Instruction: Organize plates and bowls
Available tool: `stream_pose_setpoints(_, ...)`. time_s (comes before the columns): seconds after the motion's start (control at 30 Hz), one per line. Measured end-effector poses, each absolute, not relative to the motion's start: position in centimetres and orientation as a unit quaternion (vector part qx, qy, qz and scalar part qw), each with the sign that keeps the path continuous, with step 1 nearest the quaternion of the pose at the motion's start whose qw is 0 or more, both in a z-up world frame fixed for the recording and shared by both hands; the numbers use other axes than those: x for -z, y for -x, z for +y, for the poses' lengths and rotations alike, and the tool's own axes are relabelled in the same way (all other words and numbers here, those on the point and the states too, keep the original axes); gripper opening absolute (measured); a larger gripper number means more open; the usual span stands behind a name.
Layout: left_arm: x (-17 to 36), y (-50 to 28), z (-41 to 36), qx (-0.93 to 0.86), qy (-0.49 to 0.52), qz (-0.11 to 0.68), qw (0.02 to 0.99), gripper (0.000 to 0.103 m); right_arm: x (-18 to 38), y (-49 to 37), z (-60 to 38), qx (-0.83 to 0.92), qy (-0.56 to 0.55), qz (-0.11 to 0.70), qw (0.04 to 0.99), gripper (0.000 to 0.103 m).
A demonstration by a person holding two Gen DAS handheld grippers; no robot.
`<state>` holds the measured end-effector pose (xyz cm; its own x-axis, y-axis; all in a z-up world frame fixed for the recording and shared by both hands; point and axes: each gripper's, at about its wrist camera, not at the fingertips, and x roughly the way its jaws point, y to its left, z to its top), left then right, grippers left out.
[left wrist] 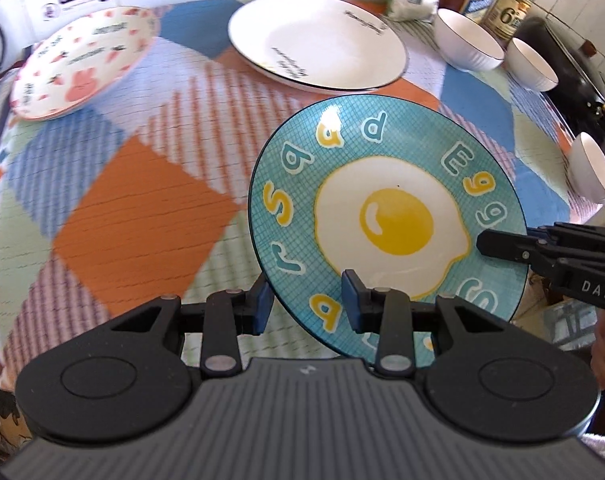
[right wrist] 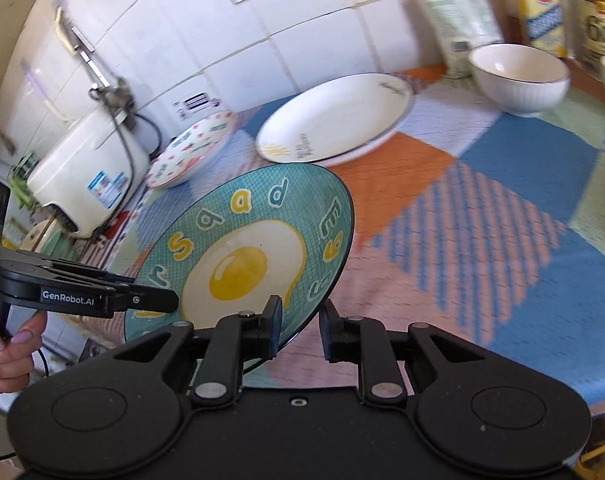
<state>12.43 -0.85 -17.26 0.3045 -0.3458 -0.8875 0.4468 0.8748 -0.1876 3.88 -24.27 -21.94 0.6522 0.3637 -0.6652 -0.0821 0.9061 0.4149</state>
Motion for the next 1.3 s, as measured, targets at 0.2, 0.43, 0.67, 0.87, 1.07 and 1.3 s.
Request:
stream_pose_setpoints(0.2, 18.1, -14.1, -3.2, 0.255, -0.061, 0.542, 0.798, 0.035, 23.0, -3.6, -25.6, -0.094, -0.179, 0.405, 0.891, 0.025)
stream_pose_setpoints(0.43, 19.1, -14.4, -4.0, 0.253, -0.056, 0.563, 0.785, 0.035, 23.2, -3.9, -25.9, -0.075, -0.146, 0.405, 0.899, 0.026)
stream_pose_setpoints(0.67, 19.6, -15.5, -4.1, 0.212, 0.02, 0.625, 0.751, 0.038, 23.3, -4.5, -25.5, -0.03, -0.102, 0.415, 0.903, 0.025)
stream_pose_setpoints(0.87, 17.0, -14.4, -4.1, 0.2, -0.021, 0.604, 0.771, 0.041, 22.1, -3.2, -25.7, -0.007, -0.099, 0.397, 0.912, 0.029)
stream_pose_setpoints(1.07, 13.4, -11.4, -5.4, 0.226, -0.15, 0.514, 0.814, 0.043, 18.9, -1.7, -25.0, -0.016, -0.094, 0.355, 0.93, 0.038)
stream_pose_setpoints(1.3, 11.0, -10.5, -4.4, 0.234, -0.147, 0.509, 0.815, 0.048, 15.3, -0.3, -22.9, -0.031, -0.077, 0.303, 0.949, 0.054)
